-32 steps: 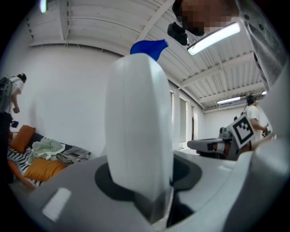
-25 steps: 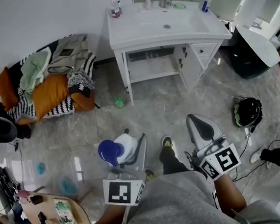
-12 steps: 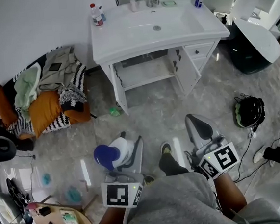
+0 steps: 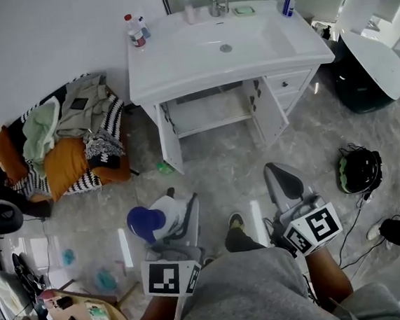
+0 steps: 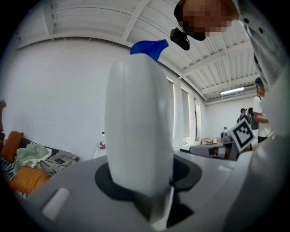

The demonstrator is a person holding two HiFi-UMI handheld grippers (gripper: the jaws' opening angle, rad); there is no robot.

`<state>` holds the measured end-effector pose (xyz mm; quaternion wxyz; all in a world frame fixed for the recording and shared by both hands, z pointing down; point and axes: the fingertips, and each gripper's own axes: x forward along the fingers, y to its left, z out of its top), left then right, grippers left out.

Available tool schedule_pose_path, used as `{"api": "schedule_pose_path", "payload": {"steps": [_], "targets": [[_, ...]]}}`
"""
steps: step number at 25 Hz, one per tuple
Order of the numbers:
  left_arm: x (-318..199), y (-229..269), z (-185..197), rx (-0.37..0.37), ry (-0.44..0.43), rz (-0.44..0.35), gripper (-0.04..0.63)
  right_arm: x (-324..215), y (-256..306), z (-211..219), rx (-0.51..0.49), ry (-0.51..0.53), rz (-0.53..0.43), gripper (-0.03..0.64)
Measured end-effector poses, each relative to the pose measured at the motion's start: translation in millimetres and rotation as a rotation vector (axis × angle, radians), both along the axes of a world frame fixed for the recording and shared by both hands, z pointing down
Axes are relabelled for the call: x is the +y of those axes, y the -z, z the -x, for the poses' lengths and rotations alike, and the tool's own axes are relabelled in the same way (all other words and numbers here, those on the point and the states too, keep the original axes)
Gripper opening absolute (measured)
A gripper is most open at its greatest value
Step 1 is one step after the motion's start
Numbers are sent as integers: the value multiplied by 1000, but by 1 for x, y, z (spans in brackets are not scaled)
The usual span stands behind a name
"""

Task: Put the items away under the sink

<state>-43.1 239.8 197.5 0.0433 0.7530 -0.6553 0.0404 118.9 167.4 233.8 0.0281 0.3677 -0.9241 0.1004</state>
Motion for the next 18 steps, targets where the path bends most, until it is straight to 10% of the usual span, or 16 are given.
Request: {"api": "schedule_pose_path", "payload": {"steps": [18], "targets": [[-32,6,-14,-13,43,3,184,-39,-5,-17,-56,26,12,-2]]}}
